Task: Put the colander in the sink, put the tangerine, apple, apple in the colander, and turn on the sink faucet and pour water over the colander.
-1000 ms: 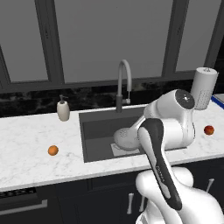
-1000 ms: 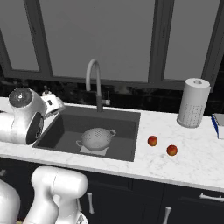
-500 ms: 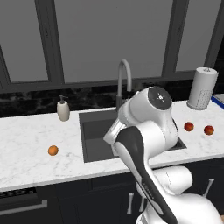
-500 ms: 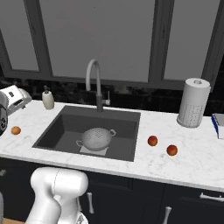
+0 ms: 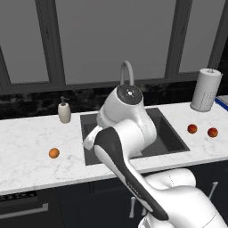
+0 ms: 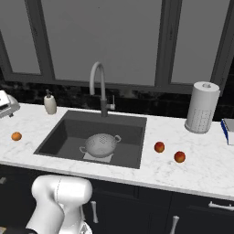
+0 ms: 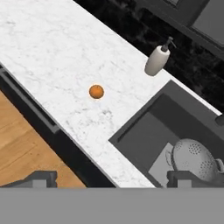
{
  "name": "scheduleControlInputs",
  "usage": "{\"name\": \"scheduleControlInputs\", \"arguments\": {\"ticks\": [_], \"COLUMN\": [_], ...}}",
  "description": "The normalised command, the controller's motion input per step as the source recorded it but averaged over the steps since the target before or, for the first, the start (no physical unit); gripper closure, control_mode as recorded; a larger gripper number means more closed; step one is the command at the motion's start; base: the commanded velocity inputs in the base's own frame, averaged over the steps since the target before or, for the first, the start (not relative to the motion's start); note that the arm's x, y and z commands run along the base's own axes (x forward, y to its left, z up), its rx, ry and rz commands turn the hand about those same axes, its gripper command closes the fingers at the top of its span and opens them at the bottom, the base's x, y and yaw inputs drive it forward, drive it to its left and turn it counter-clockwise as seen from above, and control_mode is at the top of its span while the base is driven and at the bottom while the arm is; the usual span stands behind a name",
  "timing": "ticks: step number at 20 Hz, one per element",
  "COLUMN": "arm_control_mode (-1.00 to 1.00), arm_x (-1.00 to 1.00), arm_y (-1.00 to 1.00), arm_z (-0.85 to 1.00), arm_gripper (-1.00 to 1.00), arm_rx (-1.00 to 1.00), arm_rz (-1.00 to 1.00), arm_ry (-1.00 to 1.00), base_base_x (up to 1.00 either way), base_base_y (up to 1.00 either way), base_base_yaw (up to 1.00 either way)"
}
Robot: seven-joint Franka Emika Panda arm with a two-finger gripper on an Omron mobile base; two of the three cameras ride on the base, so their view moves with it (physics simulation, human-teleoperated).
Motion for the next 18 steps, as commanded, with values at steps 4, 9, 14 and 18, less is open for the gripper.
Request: {"name": "scheduleControlInputs", "arguments": {"ticks": [4, 9, 14, 18], "arm_control_mode": [-1.00, -1.00, -1.00, -1.00], "arm_x": [0.00, 0.01, 0.22, 0.46], "arm_y": [0.22, 0.08, 0.02, 0.04], "arm_z": [-0.50, -0.44, -0.28, -0.10], "arm_gripper": [-1.00, -1.00, -1.00, -1.00], "arm_rx": [0.08, 0.10, 0.11, 0.20], "arm_rz": [-0.23, -0.35, -0.21, -0.01], "arm_ry": [0.17, 0.02, 0.04, 0.19], "base_base_x": [0.00, 0.00, 0.00, 0.00], "base_base_y": [0.00, 0.00, 0.00, 0.00], "base_base_yaw": [0.00, 0.00, 0.00, 0.00]}}
